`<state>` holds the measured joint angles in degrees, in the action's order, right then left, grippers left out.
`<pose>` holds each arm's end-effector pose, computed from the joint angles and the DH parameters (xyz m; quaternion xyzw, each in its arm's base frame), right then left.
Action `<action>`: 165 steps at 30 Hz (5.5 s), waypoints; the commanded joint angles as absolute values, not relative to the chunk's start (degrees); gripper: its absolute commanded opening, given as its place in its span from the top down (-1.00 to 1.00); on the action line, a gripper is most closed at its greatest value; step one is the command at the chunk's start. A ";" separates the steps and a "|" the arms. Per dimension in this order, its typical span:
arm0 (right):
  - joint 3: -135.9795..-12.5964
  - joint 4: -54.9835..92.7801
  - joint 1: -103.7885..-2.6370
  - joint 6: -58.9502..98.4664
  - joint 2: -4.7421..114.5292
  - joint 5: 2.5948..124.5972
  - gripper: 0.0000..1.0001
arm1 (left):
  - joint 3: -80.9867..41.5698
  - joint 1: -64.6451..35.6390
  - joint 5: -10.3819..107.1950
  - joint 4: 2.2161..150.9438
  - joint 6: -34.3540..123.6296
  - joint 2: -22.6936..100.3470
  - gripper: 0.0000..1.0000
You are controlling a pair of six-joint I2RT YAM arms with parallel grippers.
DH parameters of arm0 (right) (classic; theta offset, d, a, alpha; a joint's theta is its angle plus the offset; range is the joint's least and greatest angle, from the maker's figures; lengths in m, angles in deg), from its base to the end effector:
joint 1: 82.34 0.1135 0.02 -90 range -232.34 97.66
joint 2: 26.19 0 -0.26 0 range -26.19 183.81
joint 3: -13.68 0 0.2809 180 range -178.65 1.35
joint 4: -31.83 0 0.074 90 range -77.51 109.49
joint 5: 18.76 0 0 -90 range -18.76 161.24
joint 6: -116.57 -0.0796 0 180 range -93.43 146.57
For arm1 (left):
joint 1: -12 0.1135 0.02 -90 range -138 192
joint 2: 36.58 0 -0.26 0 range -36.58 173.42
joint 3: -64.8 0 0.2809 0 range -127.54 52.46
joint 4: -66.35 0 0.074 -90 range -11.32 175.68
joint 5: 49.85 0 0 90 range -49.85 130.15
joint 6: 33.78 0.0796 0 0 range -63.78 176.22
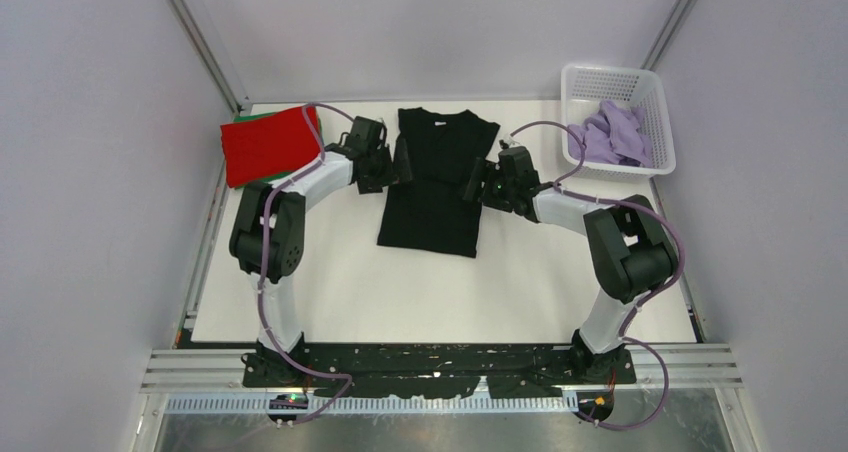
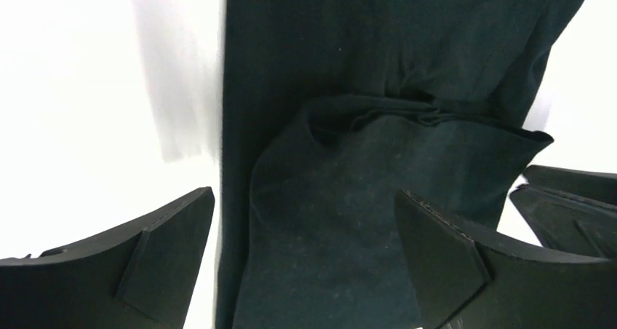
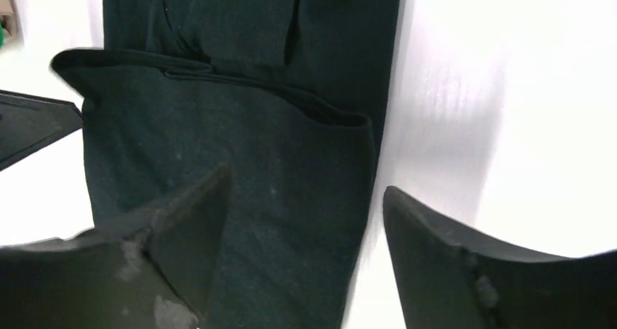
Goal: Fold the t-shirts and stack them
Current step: Fold the folded rectangular tshirt in 1/3 of the way, then grab one side of the 2/3 rectangular tshirt with both arms, then fold the long partially folded tshirt into a neat square, then put the neatly folded tshirt into the corner of the board with the left arm
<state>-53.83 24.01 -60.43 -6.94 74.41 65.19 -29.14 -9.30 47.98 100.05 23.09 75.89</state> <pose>0.3855 0.1641 0.1154 0.0700 0.9059 0.2354 0.3449 0.4427 -0.1842 0.1437 -0.0753 0.9412 -0.2051 0.2576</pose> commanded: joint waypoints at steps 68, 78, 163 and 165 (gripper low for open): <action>-40.06 15.07 -46.51 -1.99 62.31 70.95 0.63 | 8.72 -13.38 48.35 86.20 15.00 56.54 1.00; -34.31 9.72 -42.28 3.41 45.26 62.66 0.90 | 19.87 -18.26 47.51 86.31 12.55 40.14 1.00; -42.15 27.14 -65.33 -1.86 50.88 46.48 -0.91 | -23.33 -12.08 64.75 88.88 22.02 65.08 -0.99; -40.70 31.68 -65.11 -4.50 51.64 42.12 -0.91 | -23.70 -13.00 64.96 87.81 22.17 66.10 -0.99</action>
